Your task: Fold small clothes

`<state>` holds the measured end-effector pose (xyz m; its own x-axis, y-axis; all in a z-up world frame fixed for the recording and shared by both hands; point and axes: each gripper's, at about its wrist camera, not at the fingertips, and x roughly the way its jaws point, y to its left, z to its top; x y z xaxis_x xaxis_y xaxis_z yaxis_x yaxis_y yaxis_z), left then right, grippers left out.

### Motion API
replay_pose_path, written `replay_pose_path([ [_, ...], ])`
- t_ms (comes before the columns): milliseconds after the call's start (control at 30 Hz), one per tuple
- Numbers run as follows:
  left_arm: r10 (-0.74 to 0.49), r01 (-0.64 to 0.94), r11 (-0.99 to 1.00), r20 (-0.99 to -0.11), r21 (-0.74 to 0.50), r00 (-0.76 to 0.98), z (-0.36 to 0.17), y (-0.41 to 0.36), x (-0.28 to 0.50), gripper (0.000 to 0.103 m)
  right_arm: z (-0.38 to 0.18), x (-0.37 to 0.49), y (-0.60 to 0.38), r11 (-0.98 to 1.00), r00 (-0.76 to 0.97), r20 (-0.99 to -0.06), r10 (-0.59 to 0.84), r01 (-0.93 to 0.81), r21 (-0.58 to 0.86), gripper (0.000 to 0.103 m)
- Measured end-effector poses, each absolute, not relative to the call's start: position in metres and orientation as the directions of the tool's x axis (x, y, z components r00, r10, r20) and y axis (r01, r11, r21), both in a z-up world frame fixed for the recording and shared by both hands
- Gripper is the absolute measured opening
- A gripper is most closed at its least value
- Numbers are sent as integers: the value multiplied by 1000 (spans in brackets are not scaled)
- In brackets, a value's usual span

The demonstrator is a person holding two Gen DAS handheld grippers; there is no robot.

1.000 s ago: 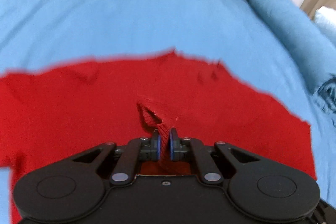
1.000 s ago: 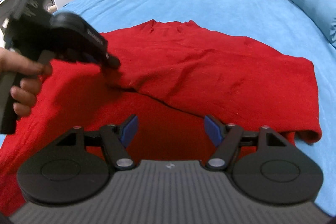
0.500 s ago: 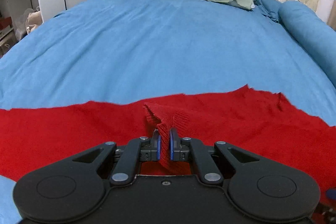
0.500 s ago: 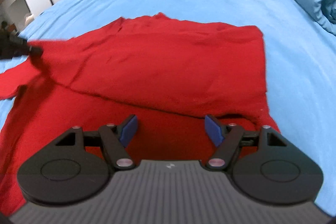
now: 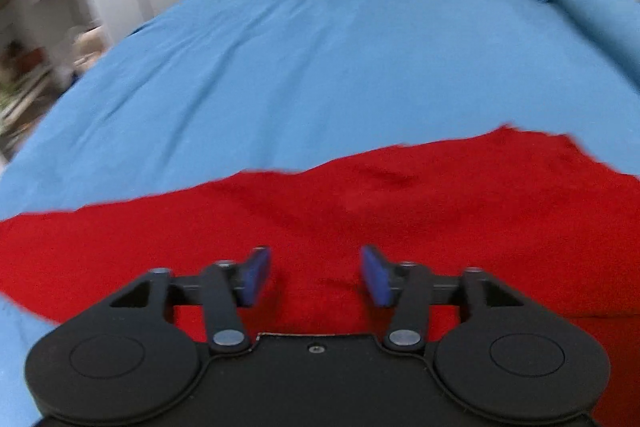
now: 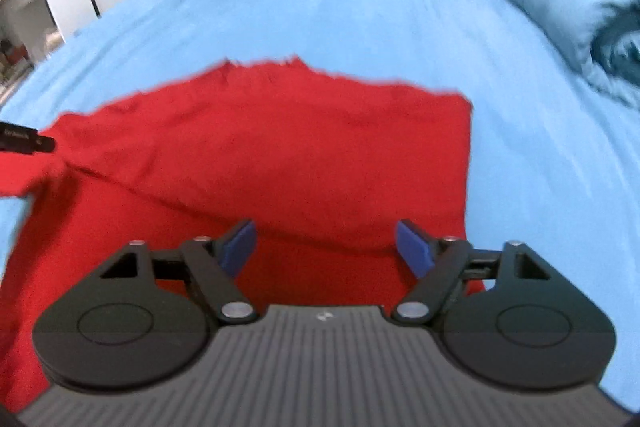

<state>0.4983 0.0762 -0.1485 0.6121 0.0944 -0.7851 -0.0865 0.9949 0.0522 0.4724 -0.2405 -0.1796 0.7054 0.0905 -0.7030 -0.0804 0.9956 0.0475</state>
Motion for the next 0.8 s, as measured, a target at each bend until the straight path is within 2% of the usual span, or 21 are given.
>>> replay_pose_path([
  [100, 1, -3, 1000, -790, -1, 613, -155, 60, 510, 65, -193, 494, -240, 994, 684, -721, 108, -67, 85, 98],
  [200, -48, 56, 998, -784, -17, 619, -161, 47, 521, 64, -218, 500, -250, 1000, 639, -769, 16, -15, 9, 95],
  [333, -106, 132, 991, -774, -30, 624, -166, 36, 526, 65, -221, 487, -276, 998, 650, -759, 31, 17, 56, 94],
  [500, -93, 95, 994, -804, -46, 588, -190, 44, 550, 66, -217, 489, -276, 999, 639, -770, 12, 19, 31, 95],
  [600, -73, 77, 996, -818, -36, 570, -207, 52, 563, 74, -217, 491, -275, 999, 642, -767, 8, 27, 32, 95],
  [800, -47, 61, 998, -802, -14, 595, -191, 57, 549, 76, -206, 491, -266, 1000, 659, -752, -12, 18, -1, 96],
])
